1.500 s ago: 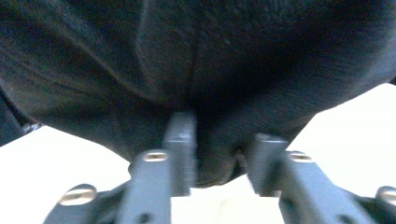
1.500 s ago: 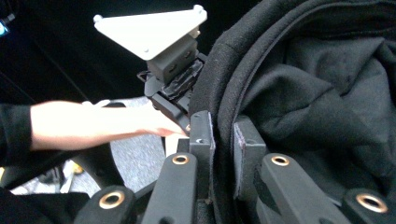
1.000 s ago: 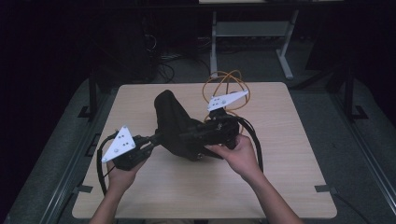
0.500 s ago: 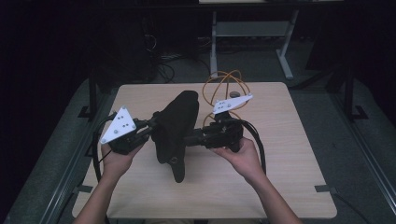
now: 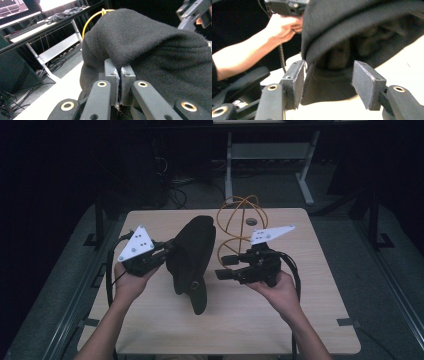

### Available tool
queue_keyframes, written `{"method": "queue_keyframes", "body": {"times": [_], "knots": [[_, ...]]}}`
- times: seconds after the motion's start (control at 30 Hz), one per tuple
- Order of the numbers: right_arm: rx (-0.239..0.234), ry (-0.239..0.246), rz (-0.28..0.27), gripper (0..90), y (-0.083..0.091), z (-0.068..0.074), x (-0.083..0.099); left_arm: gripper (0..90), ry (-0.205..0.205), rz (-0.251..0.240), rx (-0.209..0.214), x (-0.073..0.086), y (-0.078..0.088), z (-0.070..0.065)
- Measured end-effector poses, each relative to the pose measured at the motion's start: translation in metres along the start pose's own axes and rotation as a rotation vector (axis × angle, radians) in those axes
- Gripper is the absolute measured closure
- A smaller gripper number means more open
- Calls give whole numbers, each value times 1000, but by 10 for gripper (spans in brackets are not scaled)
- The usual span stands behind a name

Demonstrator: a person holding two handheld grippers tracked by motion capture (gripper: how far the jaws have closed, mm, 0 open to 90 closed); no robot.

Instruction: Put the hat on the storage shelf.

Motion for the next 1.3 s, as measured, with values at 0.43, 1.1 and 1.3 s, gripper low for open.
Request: {"method": "queue_keyframes", "body": {"times": [0.43, 1.1, 1.3], "knots": [[205, -37, 5, 373, 56, -39, 59, 873, 12, 15, 12, -27, -20, 26], [358, -169, -31, 352, 113, -87, 131, 873, -4, 48, 40, -82, -59, 55], [392, -175, -14, 340, 119, -95, 138, 873, -12, 48, 50, -99, -71, 62]]}}
Point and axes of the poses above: each handheld gripper's, and its own axes: y roughly backward along the jaws, x roughly out of its underside, z roughly to its left, the point moved 10 cm from there along -y, roughly forward along the jaws, and after that the axes turned 2 degrees about -x, right-handed, at the moved point
